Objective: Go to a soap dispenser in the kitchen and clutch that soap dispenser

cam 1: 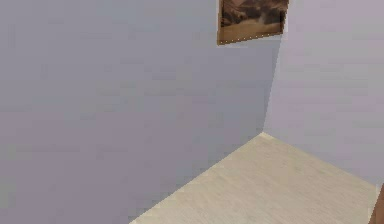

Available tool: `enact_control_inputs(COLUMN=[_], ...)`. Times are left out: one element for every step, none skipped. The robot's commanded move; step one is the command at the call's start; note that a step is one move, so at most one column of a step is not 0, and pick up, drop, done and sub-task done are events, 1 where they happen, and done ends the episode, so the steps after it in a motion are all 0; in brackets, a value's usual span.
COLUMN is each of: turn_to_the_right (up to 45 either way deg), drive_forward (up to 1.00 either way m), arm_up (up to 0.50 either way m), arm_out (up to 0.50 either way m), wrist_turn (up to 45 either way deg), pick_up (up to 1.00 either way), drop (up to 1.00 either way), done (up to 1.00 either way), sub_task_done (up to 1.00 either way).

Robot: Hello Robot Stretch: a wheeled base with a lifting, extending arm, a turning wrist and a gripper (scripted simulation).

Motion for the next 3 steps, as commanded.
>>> enact_control_inputs(turn_to_the_right=[0.0, 0.0, 0.0], drive_forward=[0.0, 0.0, 0.0], arm_up=[0.5, 0.38, 0.0], arm_out=[0.0, 0.0, 0.24], wrist_turn=[0.0, 0.0, 0.0], pick_up=[0.0, 0.0, 0.0], drop=[0.0, 0.0, 0.0], done=[0.0, 0.0, 0.0], sub_task_done=[0.0, 0.0, 0.0])
